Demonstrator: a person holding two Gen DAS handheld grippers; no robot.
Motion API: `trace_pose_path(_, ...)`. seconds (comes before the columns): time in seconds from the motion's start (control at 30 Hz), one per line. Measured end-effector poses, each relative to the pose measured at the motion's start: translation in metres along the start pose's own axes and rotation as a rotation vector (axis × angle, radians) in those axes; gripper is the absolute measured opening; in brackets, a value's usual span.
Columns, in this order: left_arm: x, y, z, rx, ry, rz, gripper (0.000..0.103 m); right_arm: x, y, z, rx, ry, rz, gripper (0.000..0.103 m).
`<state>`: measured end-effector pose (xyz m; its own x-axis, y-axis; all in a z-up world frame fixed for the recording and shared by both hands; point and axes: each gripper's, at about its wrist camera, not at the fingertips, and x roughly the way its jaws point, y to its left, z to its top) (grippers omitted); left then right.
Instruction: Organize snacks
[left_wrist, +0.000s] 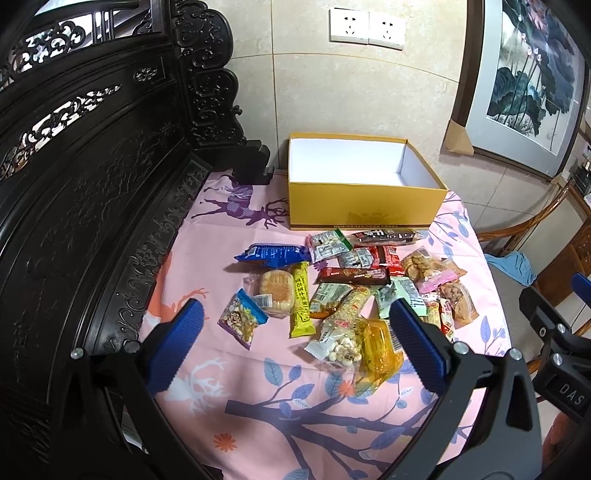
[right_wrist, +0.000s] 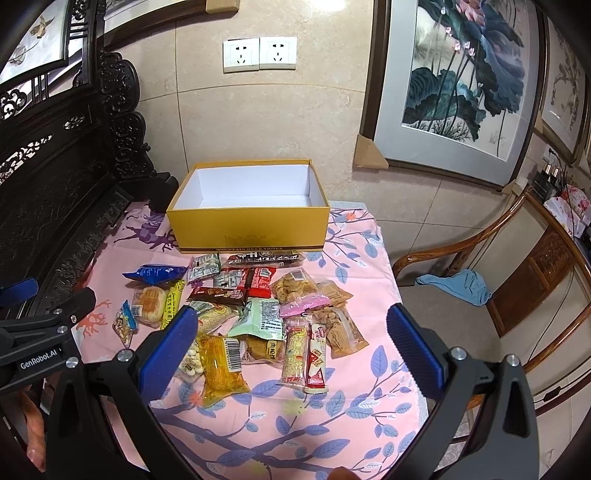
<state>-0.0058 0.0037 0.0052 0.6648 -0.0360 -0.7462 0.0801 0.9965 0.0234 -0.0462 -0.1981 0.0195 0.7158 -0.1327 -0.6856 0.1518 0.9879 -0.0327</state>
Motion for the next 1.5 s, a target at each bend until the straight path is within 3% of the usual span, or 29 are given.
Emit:
trace_pose_path(0.23,0.002,0.003,-0.002,-0.030,0.004,-0.003,0.101,0.000,0.001,0.000,-0.001,0.003,0.005,0.102)
trace_pose_path(0.63,0.004,0.006,-0.001,-0.010,-0.036,0.087,0.101,0.006,0.001,-0.002,-0.002,0.014,0.010,0.102)
trace_pose_path(1.5,0.014,0.004,-0.002,-0.008,0.004,0.072,0.101,0.015,0.000,-0.005,0.003,0.037,0.018,0.102)
